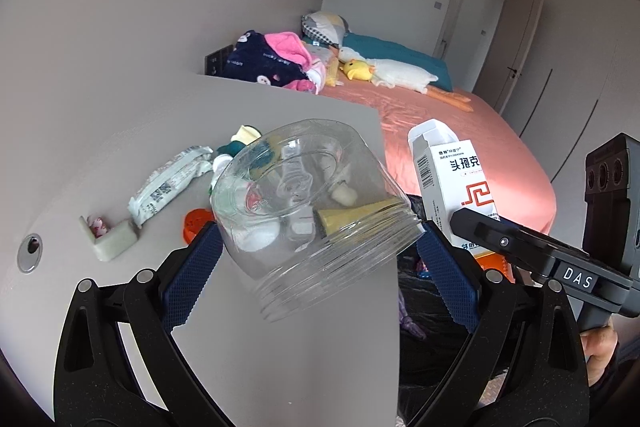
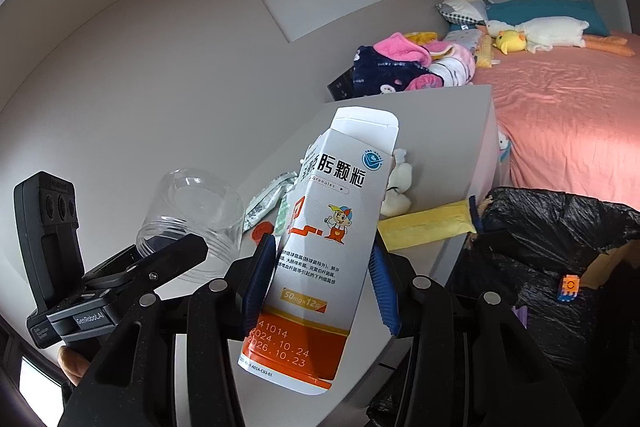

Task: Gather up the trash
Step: 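Carry the jar and medicine box over the black bin and release both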

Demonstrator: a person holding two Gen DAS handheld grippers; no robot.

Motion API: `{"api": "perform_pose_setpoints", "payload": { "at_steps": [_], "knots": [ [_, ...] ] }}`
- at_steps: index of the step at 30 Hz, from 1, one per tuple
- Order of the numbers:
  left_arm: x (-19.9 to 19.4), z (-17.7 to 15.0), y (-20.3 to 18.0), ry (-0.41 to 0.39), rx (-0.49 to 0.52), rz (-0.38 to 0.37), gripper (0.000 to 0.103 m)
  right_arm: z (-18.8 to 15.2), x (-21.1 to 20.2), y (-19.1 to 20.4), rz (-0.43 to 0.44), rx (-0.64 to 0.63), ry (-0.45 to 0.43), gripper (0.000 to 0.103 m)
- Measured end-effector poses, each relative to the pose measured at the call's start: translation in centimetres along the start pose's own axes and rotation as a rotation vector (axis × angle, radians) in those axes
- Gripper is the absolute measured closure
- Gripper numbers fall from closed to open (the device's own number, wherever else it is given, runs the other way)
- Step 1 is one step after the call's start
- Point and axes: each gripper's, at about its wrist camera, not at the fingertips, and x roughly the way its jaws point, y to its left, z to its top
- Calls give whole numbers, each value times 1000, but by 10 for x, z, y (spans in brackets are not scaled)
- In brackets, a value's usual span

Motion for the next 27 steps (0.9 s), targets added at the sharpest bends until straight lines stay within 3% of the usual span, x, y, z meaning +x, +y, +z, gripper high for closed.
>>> {"api": "perform_pose_setpoints", "payload": {
  "at_steps": [27],
  "knots": [
    [57,6,-118,73,135,-208,9,2,-82,-92,-191,114,-122,54]
  ]
}}
